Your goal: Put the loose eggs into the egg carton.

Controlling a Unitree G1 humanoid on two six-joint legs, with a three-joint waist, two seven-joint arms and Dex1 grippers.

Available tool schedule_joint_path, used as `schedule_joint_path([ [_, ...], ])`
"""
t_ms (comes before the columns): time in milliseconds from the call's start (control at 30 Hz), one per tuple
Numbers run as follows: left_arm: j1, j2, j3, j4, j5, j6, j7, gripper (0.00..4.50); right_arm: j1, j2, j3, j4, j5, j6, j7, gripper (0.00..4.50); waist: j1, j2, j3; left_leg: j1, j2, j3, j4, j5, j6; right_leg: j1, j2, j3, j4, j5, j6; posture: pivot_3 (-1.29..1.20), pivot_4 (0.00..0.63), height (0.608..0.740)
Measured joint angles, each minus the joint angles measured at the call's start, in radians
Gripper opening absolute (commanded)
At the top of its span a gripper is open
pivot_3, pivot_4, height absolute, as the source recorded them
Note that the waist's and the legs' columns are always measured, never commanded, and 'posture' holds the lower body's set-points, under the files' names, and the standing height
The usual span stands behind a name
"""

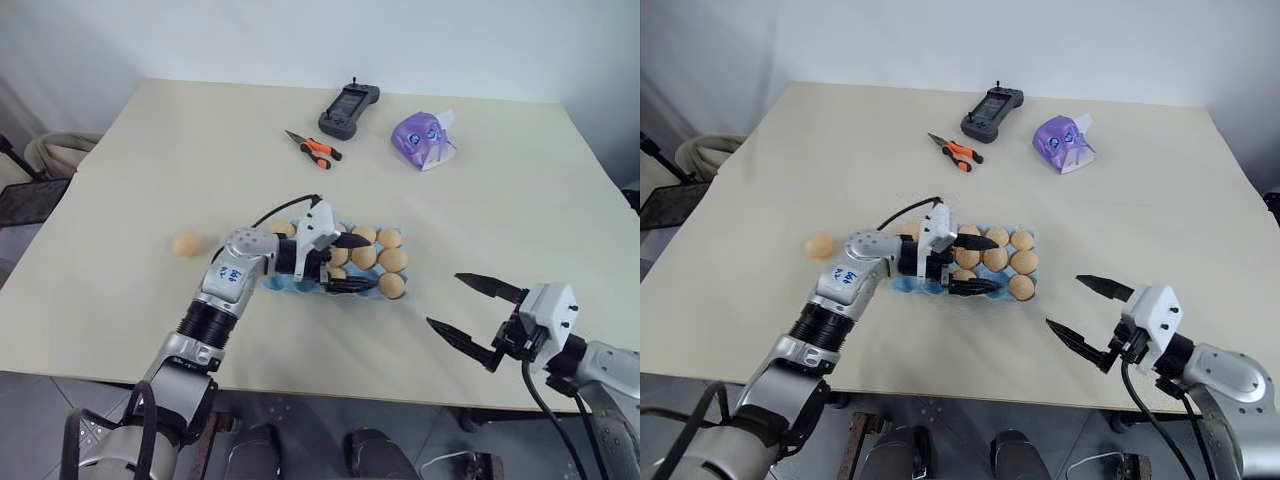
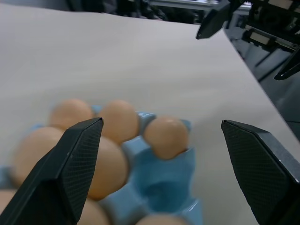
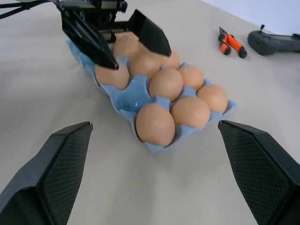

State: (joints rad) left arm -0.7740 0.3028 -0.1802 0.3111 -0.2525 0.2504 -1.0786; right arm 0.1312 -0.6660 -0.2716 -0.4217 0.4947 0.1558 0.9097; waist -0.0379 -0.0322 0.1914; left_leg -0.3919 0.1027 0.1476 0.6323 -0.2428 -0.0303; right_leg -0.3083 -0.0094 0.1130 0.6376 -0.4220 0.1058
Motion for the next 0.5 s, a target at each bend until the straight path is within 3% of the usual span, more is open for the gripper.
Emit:
schedule_joint_path([
  [100, 0.025, 0.076, 0.088, -0.063, -0.032, 0.013, 0.017, 4.4, -0.059, 0.0, 0.041, 0.023, -0.003, -0.001, 0.018, 4.5, -0.004, 0.0, 0.0, 0.0, 0.001, 0.0, 0.0, 0.0, 0.0, 0.0, 0.0, 0.0, 0.001, 0.0, 0.0, 0.0, 0.15, 0.74],
  [300, 0.263, 0.274, 0.245, -0.291, -0.14, 0.12, -0.001, 4.4, -0.123, 0.0, 0.081, 0.087, -0.005, -0.001, 0.047, 4.5, -0.016, 0.001, 0.0, 0.001, 0.005, 0.0, -0.001, 0.0, 0.0, 0.0, -0.001, -0.001, 0.0, 0.0, 0.0, 0.0, 0.15, 0.74],
  [500, 0.335, 0.305, 0.276, -0.348, -0.156, 0.131, 0.008, 4.4, -0.167, 0.0, 0.113, 0.139, -0.007, -0.003, 0.08, 4.5, 0.0, 0.001, 0.001, 0.001, 0.0, -0.001, 0.001, 0.001, 0.002, 0.002, -0.004, -0.002, 0.001, 0.001, 0.002, 0.0, 0.15, 0.74],
])
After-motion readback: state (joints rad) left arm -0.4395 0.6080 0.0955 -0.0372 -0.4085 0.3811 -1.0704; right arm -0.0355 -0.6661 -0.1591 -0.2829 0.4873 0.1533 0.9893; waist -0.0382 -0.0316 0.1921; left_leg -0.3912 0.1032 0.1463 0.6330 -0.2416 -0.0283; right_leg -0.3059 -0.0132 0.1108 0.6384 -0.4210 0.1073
